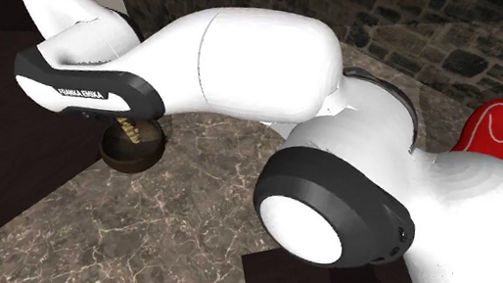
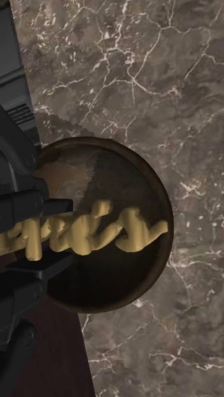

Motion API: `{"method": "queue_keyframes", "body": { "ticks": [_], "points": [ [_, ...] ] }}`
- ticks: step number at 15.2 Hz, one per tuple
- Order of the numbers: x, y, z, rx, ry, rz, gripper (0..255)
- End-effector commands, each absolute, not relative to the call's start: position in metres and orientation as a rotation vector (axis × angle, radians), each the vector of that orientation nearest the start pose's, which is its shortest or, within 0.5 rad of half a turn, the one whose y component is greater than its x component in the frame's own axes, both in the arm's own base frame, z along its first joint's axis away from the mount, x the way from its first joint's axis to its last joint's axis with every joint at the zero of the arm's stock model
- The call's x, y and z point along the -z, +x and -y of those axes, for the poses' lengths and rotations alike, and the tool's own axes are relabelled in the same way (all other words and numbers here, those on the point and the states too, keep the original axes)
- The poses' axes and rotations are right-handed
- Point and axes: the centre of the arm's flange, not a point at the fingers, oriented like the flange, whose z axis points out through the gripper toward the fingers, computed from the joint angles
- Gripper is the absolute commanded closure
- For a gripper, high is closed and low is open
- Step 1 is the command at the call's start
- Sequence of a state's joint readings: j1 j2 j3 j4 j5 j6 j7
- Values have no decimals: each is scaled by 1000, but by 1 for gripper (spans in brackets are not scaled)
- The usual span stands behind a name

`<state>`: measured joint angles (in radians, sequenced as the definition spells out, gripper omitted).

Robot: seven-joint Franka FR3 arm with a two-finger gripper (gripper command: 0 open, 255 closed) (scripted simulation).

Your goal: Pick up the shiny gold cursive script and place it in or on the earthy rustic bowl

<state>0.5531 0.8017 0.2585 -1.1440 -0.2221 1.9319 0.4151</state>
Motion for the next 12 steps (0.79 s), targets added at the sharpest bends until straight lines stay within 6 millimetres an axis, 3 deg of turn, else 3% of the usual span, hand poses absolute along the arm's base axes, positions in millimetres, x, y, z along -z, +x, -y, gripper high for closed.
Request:
{"method": "queue_keyframes", "body": {
  "ticks": [1,9,12],
  "points": [
    [-322,574,-499,35,-3093,622,255],
    [-279,574,-499,35,-3093,622,255],
    [-279,573,-499,35,-3093,622,255]
  ]
}}
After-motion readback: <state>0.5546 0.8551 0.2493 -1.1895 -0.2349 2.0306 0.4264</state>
